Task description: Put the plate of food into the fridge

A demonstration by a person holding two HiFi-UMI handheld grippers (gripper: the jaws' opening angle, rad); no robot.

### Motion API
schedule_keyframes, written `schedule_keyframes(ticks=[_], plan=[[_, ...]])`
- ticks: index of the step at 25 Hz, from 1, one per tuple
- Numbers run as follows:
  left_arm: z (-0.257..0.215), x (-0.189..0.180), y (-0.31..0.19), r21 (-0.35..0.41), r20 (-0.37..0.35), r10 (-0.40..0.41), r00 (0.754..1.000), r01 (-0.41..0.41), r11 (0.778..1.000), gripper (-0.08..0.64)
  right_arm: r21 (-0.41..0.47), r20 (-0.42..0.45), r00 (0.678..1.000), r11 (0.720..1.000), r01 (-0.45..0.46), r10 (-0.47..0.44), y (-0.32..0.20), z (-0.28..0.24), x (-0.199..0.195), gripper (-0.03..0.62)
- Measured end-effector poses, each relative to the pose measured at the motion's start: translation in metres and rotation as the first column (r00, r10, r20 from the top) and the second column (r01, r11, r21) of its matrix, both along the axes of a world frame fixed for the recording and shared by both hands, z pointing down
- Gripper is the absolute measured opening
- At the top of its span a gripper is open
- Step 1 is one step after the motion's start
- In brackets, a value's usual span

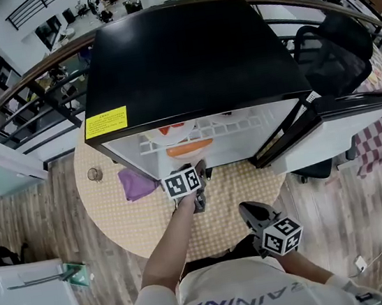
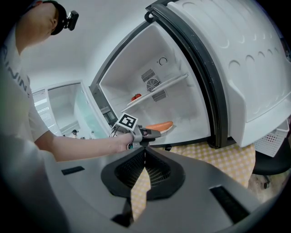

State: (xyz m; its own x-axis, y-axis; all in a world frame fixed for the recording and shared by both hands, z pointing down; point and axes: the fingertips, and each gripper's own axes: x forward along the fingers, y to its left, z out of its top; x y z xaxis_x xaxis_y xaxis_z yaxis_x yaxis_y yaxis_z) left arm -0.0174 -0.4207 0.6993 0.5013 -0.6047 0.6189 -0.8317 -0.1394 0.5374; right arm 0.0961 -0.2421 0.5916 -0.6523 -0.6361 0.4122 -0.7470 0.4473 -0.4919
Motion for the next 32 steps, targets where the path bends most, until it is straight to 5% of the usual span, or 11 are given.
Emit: schedule_keyframes(ticks=[5, 9, 18, 32], plan=[[-0.004, -0.004, 0.015, 0.017, 0.120, 0.064, 0.991, -0.066, 0.998, 0.178, 0.005, 0.007, 1.000, 1.000, -0.002, 0.002, 0.003, -0.002, -0.003, 0.023], [-0.022, -0.011, 0.031, 0.062, 0.107, 0.062, 0.992, -0.069, 0.996, 0.020, 0.014, 0.012, 1.000, 1.000, 0.000, 0.000, 0.008, -0.005, -0.010, 0.023], [-0.072, -0.030, 0.098, 0.250, 0.097, 0.154, 0.983, -0.174, 0.953, 0.009, 0.076, 0.011, 1.000, 0.997, -0.005, 0.004, 0.015, -0.020, -0.027, 0.023], [-0.195, -0.082, 0.183, 0.507, 0.050, 0.032, 0.998, -0.053, 0.860, 0.009, 0.246, 0.022, 1.000, 0.969, -0.022, 0.017, -0.003, -0.070, -0.032, 0.023]])
